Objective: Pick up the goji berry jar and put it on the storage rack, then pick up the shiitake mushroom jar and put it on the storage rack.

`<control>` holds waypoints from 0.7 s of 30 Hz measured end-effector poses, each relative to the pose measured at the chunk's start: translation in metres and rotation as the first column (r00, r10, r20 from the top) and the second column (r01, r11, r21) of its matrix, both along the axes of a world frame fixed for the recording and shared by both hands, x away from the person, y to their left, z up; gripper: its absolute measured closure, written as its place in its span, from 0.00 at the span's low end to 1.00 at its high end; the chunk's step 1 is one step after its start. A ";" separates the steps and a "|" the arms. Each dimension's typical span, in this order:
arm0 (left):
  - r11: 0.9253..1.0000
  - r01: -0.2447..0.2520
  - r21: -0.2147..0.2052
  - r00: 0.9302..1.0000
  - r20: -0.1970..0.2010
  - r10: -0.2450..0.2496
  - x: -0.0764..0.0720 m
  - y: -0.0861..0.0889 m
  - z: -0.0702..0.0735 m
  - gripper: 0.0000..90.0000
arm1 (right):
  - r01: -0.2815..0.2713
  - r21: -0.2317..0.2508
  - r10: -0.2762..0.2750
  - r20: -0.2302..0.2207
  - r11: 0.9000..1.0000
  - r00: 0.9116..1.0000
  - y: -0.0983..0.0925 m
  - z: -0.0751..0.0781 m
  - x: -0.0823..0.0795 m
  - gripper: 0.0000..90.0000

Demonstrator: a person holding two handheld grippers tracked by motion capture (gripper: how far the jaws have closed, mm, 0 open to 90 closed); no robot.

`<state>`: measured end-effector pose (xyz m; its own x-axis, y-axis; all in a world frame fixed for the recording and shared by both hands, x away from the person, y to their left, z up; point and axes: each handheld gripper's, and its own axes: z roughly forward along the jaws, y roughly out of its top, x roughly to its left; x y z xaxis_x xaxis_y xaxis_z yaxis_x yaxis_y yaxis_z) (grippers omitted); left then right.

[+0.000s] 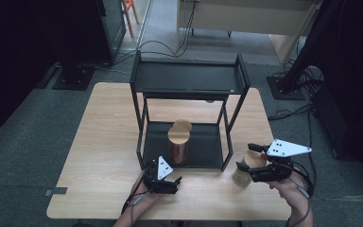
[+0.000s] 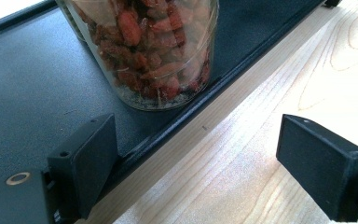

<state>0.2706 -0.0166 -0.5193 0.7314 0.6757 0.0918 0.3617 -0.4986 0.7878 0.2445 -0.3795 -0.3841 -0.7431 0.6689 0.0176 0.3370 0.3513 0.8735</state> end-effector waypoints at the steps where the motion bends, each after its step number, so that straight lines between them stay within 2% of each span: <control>1: 1.000 0.000 -0.001 1.000 -0.001 0.000 0.000 0.000 0.000 0.14 | 0.001 -0.003 -0.001 0.001 1.000 1.000 -0.001 0.000 0.000 0.22; 21: 1.000 0.000 -0.002 1.000 -0.001 0.000 0.000 0.000 0.000 0.14 | 0.013 -0.007 -0.013 0.003 1.000 1.000 -0.012 -0.001 -0.003 0.22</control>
